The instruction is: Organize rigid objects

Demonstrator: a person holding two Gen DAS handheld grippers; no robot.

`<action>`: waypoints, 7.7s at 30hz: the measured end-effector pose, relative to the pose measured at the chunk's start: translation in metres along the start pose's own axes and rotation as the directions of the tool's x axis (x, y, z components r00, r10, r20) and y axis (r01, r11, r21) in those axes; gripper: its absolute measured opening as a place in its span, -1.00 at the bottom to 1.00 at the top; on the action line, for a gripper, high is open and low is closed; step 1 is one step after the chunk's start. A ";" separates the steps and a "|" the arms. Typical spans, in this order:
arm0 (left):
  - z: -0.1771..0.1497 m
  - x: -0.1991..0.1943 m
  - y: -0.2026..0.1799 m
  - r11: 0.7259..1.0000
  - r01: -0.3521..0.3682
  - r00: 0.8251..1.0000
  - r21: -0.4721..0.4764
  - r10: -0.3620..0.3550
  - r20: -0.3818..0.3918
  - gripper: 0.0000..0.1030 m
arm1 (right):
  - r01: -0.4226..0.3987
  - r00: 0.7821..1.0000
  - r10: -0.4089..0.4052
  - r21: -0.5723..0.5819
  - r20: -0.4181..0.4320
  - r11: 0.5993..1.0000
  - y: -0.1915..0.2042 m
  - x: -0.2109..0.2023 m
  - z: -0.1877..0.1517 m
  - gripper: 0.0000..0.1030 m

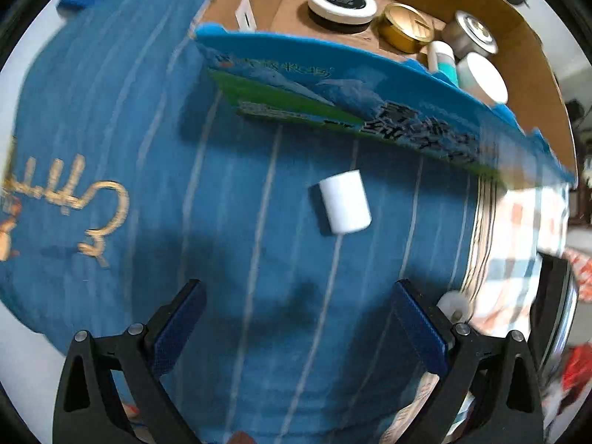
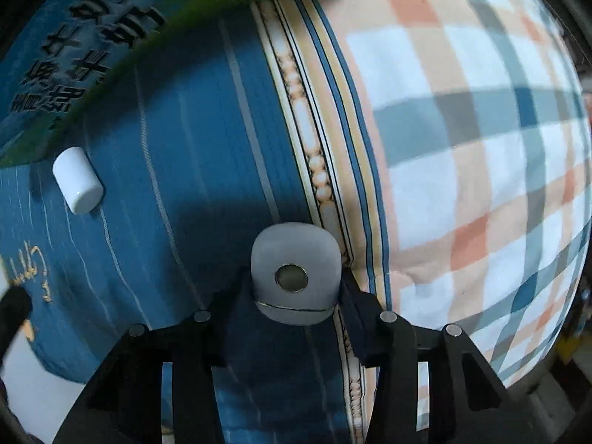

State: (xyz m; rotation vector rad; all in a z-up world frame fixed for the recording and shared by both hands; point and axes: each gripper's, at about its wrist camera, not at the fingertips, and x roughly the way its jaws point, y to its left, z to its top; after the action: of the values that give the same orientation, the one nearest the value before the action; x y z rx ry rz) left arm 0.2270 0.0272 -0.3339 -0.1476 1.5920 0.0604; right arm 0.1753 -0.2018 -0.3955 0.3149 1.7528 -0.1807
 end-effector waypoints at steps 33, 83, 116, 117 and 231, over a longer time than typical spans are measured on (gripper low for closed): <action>-0.027 -0.007 -0.027 0.993 -0.039 0.991 0.112 0.024 0.132 -0.43 | 0.045 0.988 -0.017 -0.185 0.151 0.982 -0.014 -0.068 -0.004 -0.06; 0.143 -0.090 -0.054 0.986 0.134 0.975 0.098 -0.149 0.168 -0.43 | -0.026 0.960 0.097 -0.261 0.263 0.965 0.050 -0.187 0.122 -0.06; 0.208 0.060 -0.081 0.986 0.086 0.981 0.145 -0.058 -0.184 -0.19 | 0.092 0.995 -0.083 -0.222 0.046 0.971 0.056 -0.046 0.224 -0.05; 0.209 0.058 -0.082 0.987 0.079 0.981 0.139 -0.053 -0.185 -0.17 | 0.098 0.995 -0.089 -0.226 0.049 0.969 0.057 -0.047 0.223 -0.04; -0.097 -0.342 -0.027 0.984 -0.042 0.781 0.171 -0.075 0.620 1.00 | 0.097 0.706 0.068 -0.190 0.705 0.977 -0.003 -0.417 -0.137 1.00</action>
State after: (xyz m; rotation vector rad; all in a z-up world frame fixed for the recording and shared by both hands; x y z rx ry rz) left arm 0.1411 0.0072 0.0118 0.0038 0.9153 -0.0448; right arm 0.1218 -0.2115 0.0401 0.0474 0.9799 -0.1002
